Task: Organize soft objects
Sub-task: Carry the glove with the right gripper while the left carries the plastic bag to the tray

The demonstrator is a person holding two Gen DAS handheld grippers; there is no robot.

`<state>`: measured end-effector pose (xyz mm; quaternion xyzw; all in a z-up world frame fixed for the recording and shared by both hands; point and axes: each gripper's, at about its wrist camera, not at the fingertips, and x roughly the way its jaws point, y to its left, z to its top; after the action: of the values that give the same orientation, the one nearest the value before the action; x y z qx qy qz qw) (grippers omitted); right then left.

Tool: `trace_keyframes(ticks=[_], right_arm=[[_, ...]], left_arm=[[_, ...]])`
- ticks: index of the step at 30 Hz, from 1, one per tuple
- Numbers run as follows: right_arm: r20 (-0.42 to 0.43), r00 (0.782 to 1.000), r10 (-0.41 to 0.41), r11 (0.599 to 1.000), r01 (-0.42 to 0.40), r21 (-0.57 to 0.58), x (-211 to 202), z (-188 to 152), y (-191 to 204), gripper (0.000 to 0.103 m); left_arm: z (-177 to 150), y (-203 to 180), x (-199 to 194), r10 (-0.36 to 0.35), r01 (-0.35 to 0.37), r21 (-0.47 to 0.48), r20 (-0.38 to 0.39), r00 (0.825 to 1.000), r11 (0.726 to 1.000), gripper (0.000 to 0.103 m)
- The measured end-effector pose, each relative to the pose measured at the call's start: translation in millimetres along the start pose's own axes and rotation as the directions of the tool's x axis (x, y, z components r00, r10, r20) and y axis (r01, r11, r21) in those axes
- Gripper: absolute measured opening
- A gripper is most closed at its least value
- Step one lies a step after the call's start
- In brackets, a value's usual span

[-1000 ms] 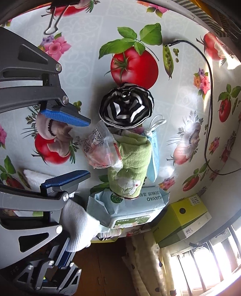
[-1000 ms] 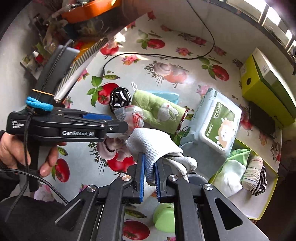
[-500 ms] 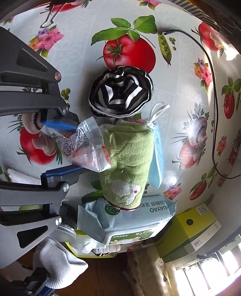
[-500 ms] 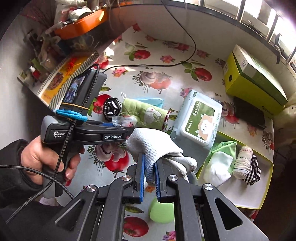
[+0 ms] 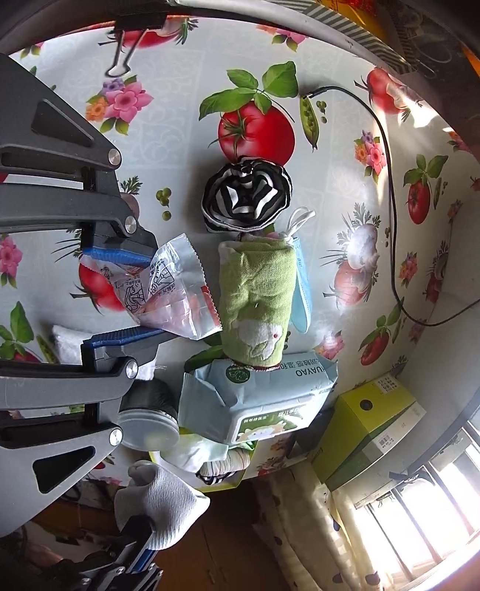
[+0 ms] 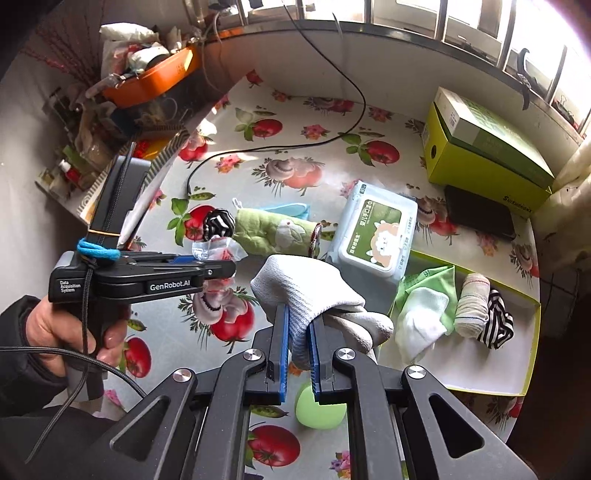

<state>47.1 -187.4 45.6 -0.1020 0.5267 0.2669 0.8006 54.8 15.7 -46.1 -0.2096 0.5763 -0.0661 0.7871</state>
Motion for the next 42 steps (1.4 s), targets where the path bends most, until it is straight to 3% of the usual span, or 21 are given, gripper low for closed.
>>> trace_keyframes(ticks=[9,19,28,42], right_arm=[[0.045,0.995,0.085,0.996,-0.084,-0.027,-16,-9,-18,0.009],[0.1,0.985,0.141,0.99,-0.143,0.011,-26,-24,-65,0.009],[0.125,0.989,0.081,0.98,-0.102,0.17,-34,-53,-130,0.009],[0.097,0.995,-0.014,0.941,-0.019,0.338,-31,-86,-214,0.009]], left_arm=[[-11,-29,-30,0.051,-0.051,-0.009,0.058,0.997,0.999,0.031],[-15,-81,-43,0.094,-0.099,0.052,0.093,0.991,0.994,0.031],[-4,-136,-25,0.074,-0.083,0.172,0.054,0.996,0.982,0.031],[8,-220,20,0.032,-0.02,0.348,-0.029,0.999,0.937,0.031]])
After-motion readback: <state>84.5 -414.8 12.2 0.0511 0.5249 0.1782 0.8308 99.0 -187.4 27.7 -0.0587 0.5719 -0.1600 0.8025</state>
